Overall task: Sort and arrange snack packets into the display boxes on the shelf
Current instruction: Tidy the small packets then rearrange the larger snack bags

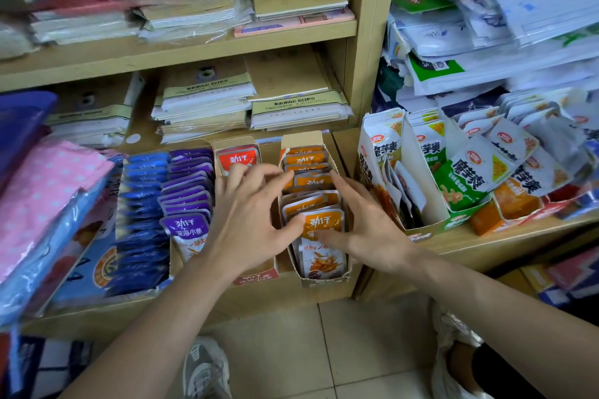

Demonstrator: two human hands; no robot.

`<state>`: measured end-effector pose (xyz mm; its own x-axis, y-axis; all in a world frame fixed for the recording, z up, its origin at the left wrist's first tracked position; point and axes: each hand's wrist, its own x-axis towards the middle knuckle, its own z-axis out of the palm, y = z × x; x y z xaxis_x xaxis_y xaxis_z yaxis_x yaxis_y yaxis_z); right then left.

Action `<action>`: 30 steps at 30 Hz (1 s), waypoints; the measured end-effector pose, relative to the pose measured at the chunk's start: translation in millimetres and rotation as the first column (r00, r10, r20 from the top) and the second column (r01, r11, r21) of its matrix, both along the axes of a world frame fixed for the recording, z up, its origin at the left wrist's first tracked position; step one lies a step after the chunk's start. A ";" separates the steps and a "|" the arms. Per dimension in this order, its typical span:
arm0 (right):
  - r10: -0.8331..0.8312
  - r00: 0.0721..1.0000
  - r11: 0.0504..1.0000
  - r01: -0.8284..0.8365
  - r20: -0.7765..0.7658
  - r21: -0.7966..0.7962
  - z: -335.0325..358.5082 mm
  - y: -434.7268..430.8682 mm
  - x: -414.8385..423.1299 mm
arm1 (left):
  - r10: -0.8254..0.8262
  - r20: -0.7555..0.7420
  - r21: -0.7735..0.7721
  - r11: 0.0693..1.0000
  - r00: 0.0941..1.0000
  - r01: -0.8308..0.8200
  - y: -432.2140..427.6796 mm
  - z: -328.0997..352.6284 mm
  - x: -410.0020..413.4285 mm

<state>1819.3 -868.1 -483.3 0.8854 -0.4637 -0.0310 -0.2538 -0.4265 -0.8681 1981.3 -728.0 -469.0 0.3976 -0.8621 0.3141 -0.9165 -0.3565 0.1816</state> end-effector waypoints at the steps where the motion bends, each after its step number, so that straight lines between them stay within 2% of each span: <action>1: -0.009 1.000 1.000 0.009 -0.012 -0.010 -0.4 -0.3 0.9 | 0.035 0.074 0.024 0.999 0.997 -0.037 -0.1 0.3 -0.6; 3: -0.032 0.999 0.999 0.032 -0.016 -0.010 -0.5 0.3 3.5 | 0.081 0.139 0.075 0.993 0.987 -0.092 -0.9 0.0 -2.3; 6: -0.041 0.999 0.998 0.041 0.001 -0.039 -0.1 1.5 6.4 | 0.096 0.121 0.102 0.989 0.988 -0.109 -2.5 -1.8 -3.1; 8: -0.051 0.999 0.999 0.051 -0.002 0.001 2.2 -1.2 8.3 | 0.088 0.054 0.083 0.992 0.995 -0.092 -4.6 -1.4 -1.7; 13: -0.108 0.993 0.967 0.095 0.042 0.235 8.7 -6.6 13.7 | 0.102 -0.191 -0.002 0.995 0.976 -0.104 -10.6 -3.5 5.1; 14: -0.125 0.991 0.958 0.108 0.049 0.267 8.9 -7.3 14.5 | 0.103 -0.193 -0.025 0.994 0.976 -0.110 -11.9 -3.9 7.6; 16: -0.158 0.986 0.955 0.139 0.056 0.262 7.0 -11.1 15.7 | 0.092 -0.072 -0.058 0.994 0.993 -0.096 -14.4 -3.3 15.3; 17: -0.171 0.984 0.968 0.157 0.055 0.198 5.4 -13.4 15.8 | 0.092 0.012 -0.053 0.994 0.996 -0.091 -15.5 -1.7 19.0; 19: -0.194 0.978 0.976 0.201 0.081 -0.087 4.1 -17.6 17.0 | 0.093 0.141 -0.009 0.996 0.986 -0.092 -20.3 4.8 25.5; 21: -0.181 0.974 0.912 0.218 0.135 -0.347 5.0 -20.8 21.1 | 0.084 0.205 0.058 0.993 0.975 -0.098 -26.9 12.5 27.6; 22: -0.172 0.974 0.882 0.220 0.149 -0.417 6.4 -23.2 23.9 | 0.082 0.216 0.090 0.991 0.973 -0.103 -30.1 15.7 28.0; 25: -0.177 0.974 0.818 0.227 0.143 -0.529 11.7 -33.5 32.5 | 0.094 0.175 0.127 0.985 0.980 -0.117 -36.0 22.2 31.2; 30: -0.153 0.986 0.795 0.159 0.060 -0.586 16.9 -43.5 40.8 | 0.109 0.074 0.133 0.984 0.991 -0.118 -40.3 24.5 35.1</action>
